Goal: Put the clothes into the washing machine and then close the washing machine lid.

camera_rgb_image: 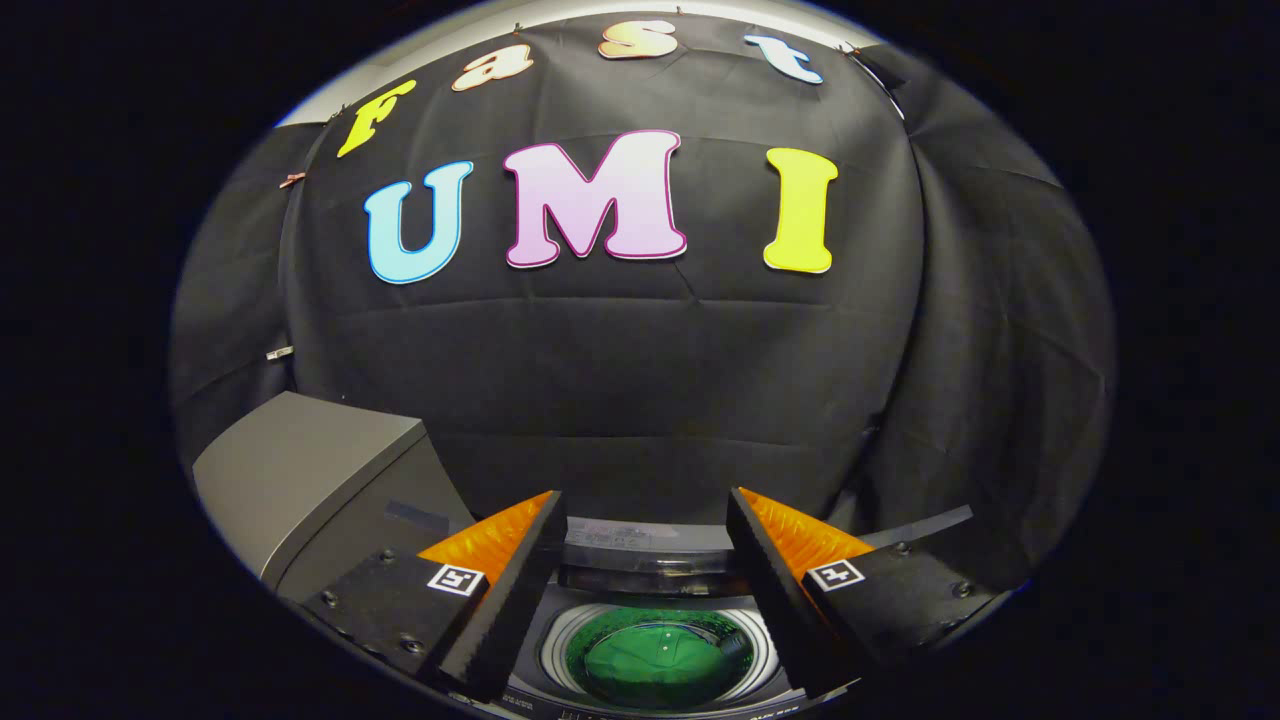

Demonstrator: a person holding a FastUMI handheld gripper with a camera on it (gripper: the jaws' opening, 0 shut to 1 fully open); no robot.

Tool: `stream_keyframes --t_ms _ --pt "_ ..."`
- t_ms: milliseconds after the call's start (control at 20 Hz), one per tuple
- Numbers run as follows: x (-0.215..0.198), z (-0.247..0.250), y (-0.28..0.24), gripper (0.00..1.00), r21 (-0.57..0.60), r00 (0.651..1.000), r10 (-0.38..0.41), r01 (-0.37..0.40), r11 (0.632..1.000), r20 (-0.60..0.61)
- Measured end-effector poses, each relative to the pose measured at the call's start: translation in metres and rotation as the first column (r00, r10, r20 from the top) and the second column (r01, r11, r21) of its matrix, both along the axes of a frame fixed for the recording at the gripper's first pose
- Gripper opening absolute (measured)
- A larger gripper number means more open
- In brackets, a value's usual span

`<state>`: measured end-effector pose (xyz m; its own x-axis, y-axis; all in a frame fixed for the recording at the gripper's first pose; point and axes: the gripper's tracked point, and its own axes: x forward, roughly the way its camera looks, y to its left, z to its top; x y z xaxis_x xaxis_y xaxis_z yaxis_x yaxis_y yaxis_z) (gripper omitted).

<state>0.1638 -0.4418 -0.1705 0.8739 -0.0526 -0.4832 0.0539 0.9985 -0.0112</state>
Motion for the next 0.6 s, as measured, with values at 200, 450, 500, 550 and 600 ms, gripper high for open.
stream_keyframes --t_ms 200,450,500,550,600 --pt "-0.009 -0.005 0.002 1.00 0.013 1.000 0.009 -0.008 1.000 -0.024" --pt "-0.032 -0.029 0.009 1.00 0.075 0.991 0.027 -0.017 0.997 -0.129" --pt "-0.043 -0.044 0.009 0.99 0.075 0.977 0.010 0.006 0.997 -0.213" --pt "-0.060 -0.053 0.009 1.00 0.083 0.957 -0.005 0.030 0.996 -0.290" --pt "-0.073 -0.060 0.012 0.99 0.110 0.942 -0.012 0.052 0.993 -0.334"
